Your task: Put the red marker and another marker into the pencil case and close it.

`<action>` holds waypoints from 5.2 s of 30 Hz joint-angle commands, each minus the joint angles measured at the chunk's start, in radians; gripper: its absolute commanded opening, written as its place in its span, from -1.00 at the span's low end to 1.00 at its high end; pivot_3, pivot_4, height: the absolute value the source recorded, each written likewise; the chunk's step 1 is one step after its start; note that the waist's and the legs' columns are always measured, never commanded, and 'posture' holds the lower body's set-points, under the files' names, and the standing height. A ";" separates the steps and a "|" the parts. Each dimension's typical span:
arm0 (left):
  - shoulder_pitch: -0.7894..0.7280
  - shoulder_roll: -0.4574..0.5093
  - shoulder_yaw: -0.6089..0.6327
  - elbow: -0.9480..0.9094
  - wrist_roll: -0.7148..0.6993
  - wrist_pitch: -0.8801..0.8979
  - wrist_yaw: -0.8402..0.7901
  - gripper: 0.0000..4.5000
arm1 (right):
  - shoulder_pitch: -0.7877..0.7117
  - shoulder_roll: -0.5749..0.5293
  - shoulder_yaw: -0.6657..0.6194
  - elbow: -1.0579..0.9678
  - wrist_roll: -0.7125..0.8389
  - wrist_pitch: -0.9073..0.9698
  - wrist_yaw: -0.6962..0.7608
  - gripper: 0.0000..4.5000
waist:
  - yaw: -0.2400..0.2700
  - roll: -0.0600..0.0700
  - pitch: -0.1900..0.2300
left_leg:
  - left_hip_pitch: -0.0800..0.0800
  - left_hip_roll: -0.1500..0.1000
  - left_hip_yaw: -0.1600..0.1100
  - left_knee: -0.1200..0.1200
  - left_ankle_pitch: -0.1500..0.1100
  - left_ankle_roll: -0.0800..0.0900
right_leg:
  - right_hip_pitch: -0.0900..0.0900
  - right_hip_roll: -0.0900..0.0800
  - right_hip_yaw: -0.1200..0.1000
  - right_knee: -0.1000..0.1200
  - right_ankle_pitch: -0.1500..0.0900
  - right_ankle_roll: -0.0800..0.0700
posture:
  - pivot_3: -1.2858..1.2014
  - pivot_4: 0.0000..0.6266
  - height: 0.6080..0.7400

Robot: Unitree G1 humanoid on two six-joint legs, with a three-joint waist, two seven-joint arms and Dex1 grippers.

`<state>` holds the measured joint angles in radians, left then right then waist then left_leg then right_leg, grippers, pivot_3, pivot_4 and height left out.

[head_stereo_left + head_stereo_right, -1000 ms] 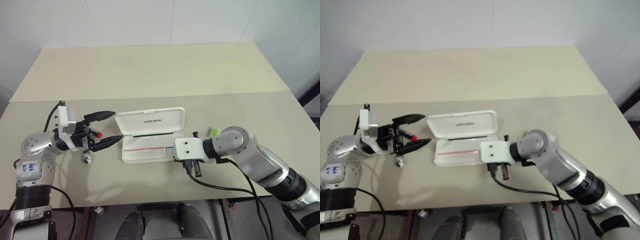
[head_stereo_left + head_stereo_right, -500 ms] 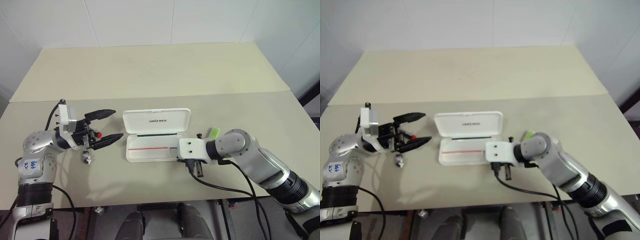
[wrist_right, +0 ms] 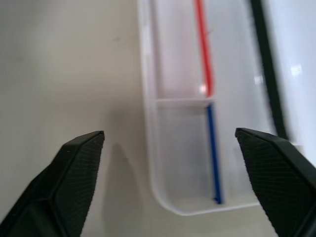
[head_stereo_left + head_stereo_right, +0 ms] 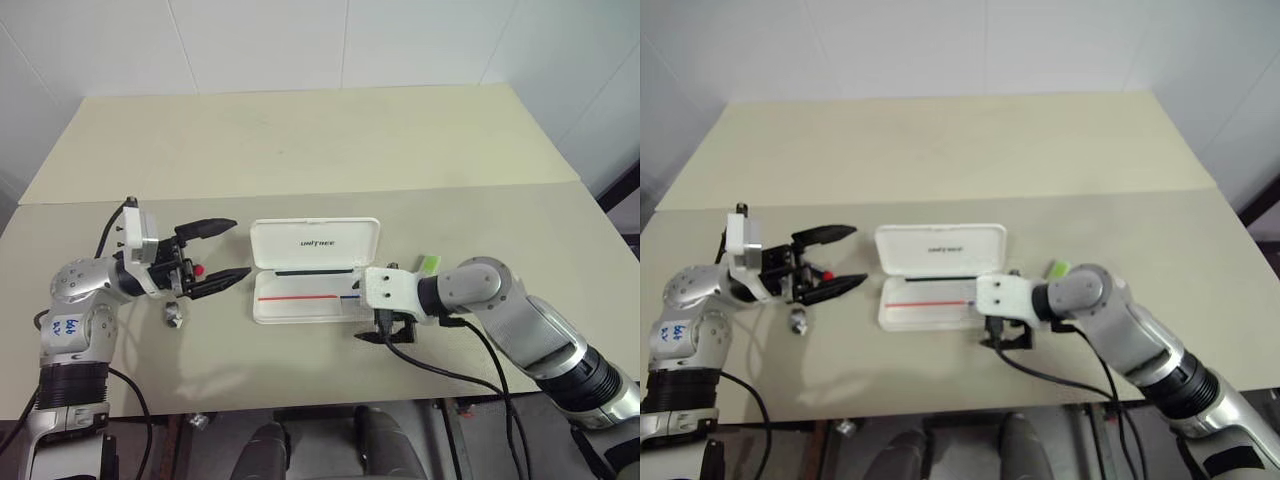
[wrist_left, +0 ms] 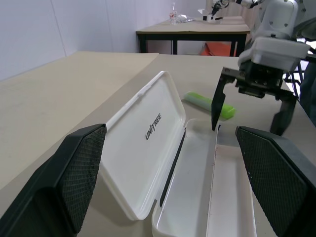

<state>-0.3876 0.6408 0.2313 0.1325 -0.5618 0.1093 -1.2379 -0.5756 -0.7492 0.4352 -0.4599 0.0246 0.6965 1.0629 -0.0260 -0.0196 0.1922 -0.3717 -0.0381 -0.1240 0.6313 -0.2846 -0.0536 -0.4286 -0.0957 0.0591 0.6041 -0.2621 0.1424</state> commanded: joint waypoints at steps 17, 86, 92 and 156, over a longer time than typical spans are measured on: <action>-0.033 0.122 0.023 0.143 0.103 -0.079 0.057 1.00 | 0.106 -0.014 -0.391 -0.087 0.272 0.010 -0.068 0.96 | 0.001 0.000 0.000 | 0.000 0.000 0.000 0.000 0.000 0.000 | 0.001 0.000 0.000 0.000 0.000 0.000 | 0.03 -0.52 1.00; -0.748 0.149 -0.358 1.163 0.754 -0.552 -0.156 -0.73 | 0.299 -0.117 -0.616 -0.197 0.453 0.083 -0.276 1.00 | 0.000 -0.008 0.004 | 0.000 0.000 0.001 0.005 0.000 0.002 | 0.000 0.001 0.000 0.007 0.000 0.001 | 0.03 -0.52 1.00; -0.755 0.149 -0.335 1.150 0.735 -0.552 -0.186 -0.73 | 0.293 -0.121 -0.606 -0.181 0.450 0.064 -0.271 1.00 | -0.001 -0.008 0.004 | -0.001 0.000 0.000 0.005 0.000 0.002 | 0.000 0.001 0.000 0.006 0.000 0.001 | 0.03 -0.52 1.00; -0.810 0.188 -0.444 1.201 0.927 -0.469 -0.088 -0.72 | 0.368 -0.144 -0.658 -0.210 0.533 -0.034 -0.240 1.00 | 0.000 -0.009 0.004 | 0.000 -0.001 0.001 0.007 0.000 0.002 | 0.001 0.001 0.000 0.009 0.001 0.002 | 0.03 -0.52 1.00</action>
<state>-1.1931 0.8034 -0.2310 1.3468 0.3848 -0.3596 -1.3315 -0.1926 -0.8749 -0.2110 -0.6594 0.5603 0.6828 0.8222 -0.0264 -0.0287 0.1959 -0.3718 -0.0386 -0.1235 0.6386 -0.2845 -0.0513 -0.4272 -0.0945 0.0591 0.6128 -0.2614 0.1439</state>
